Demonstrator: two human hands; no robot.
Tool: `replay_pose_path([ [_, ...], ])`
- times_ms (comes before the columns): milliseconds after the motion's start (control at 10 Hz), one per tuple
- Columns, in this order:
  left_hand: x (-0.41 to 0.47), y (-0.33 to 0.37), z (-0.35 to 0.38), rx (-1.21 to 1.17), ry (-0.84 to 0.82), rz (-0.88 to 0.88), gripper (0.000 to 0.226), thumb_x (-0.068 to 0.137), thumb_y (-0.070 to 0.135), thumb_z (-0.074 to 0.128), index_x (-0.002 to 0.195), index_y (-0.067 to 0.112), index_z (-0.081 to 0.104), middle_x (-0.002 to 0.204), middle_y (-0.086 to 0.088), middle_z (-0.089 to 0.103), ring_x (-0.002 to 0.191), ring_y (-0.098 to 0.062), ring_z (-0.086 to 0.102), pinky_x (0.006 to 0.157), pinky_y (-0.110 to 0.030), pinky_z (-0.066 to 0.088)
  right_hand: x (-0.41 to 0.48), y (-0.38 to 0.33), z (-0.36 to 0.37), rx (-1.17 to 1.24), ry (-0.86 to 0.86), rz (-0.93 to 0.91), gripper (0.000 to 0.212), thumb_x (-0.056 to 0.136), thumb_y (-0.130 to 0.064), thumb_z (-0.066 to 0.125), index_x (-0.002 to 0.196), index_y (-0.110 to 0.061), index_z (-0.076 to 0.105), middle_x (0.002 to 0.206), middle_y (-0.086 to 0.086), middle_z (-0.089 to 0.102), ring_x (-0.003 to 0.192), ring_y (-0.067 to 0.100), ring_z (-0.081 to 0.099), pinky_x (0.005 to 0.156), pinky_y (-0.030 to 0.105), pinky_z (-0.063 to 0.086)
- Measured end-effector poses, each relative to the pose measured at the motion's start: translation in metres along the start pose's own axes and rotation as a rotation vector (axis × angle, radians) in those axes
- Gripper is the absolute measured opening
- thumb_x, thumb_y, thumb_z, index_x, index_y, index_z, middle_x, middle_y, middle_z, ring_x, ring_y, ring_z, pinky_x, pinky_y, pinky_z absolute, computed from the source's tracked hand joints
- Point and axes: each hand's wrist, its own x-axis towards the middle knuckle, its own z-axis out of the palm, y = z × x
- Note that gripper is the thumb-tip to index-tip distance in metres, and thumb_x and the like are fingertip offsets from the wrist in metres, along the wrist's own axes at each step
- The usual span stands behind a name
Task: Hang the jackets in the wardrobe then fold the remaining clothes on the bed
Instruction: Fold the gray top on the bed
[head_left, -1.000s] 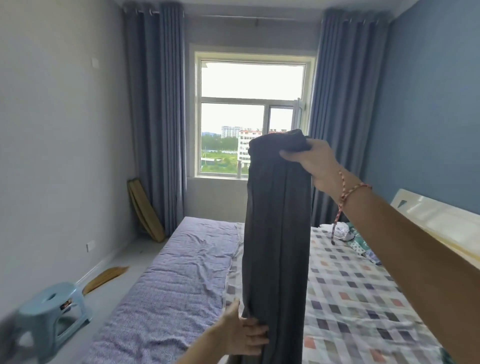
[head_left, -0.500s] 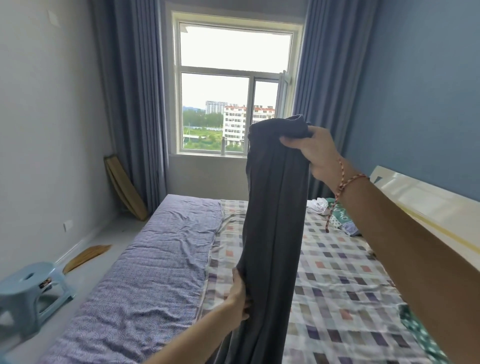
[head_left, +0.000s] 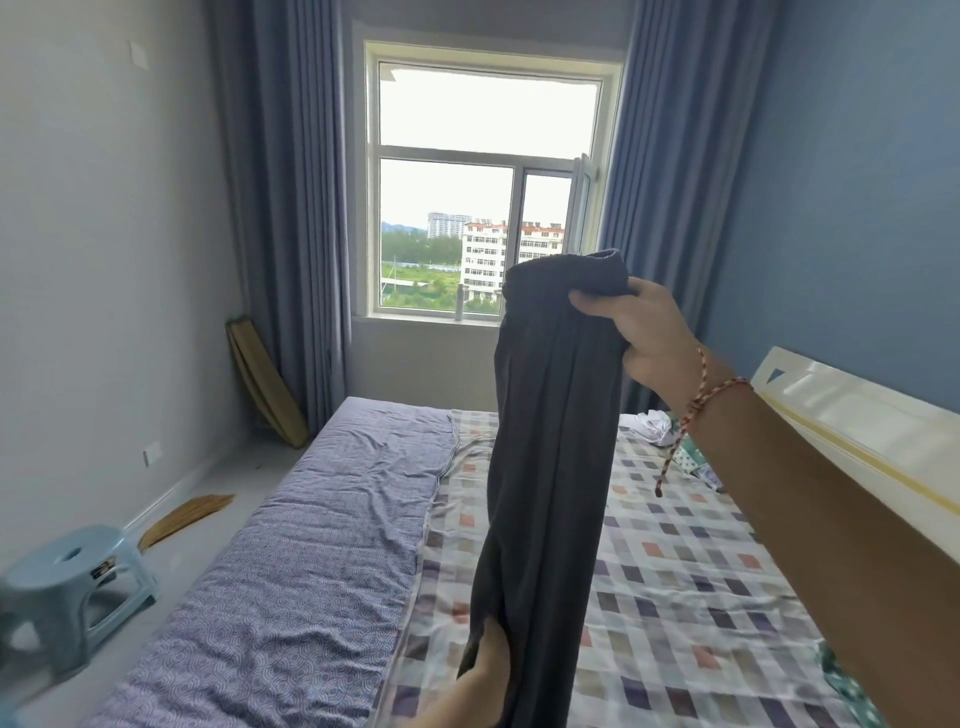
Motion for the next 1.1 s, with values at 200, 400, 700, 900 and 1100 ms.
replay_pose_path([
  [200,-0.039,0.04,0.01,0.049,-0.172,0.083,0.037,0.101,0.021,0.033,0.122,0.0,0.054,0.121,-0.016,0.057,0.112,-0.032,0.054,0.099,-0.042,0.043,0.006,-0.015,-0.013,-0.066,0.003,-0.121,0.021,0.075,-0.003,0.074,0.093,-0.011,0.067,0.094,0.004,0.068,0.083,0.017,0.065,0.068,0.028,0.054],
  [400,-0.06,0.08,0.009,-0.056,-0.322,0.118,0.037,0.099,0.026,0.034,0.093,0.004,0.064,0.074,-0.008,0.072,0.074,-0.021,0.064,0.063,-0.03,0.051,0.006,0.006,-0.024,-0.02,0.041,-0.07,0.015,0.078,-0.002,0.071,0.087,-0.013,0.066,0.086,0.0,0.068,0.073,0.012,0.065,0.061,0.024,0.054],
  [700,-0.08,0.184,-0.063,-0.14,-0.326,0.263,0.048,0.072,0.022,0.032,0.061,-0.004,0.071,0.068,-0.019,0.068,0.062,-0.031,0.065,0.07,-0.035,0.041,0.03,0.012,-0.071,-0.001,0.145,-0.097,0.037,0.07,-0.011,0.078,0.104,-0.002,0.065,0.081,-0.004,0.071,0.072,0.01,0.066,0.063,0.02,0.054],
  [900,-0.084,0.283,-0.073,0.479,-0.306,0.587,0.016,0.093,0.012,0.054,0.099,0.005,0.067,0.087,-0.003,0.072,0.085,-0.017,0.067,0.067,-0.024,0.054,0.065,-0.016,-0.082,0.063,0.176,-0.261,0.084,0.014,-0.051,0.09,0.086,-0.016,0.068,0.087,-0.006,0.073,0.085,0.014,0.067,0.074,0.025,0.055],
  [1100,0.002,0.356,-0.045,1.127,0.082,0.678,0.03,0.094,0.028,0.053,0.114,0.009,0.065,0.112,-0.007,0.062,0.101,-0.021,0.056,0.095,-0.029,0.044,0.117,0.025,-0.067,0.029,0.216,-0.178,0.069,0.045,-0.04,0.086,0.1,-0.003,0.066,0.091,0.003,0.073,0.079,0.017,0.068,0.074,0.028,0.056],
])
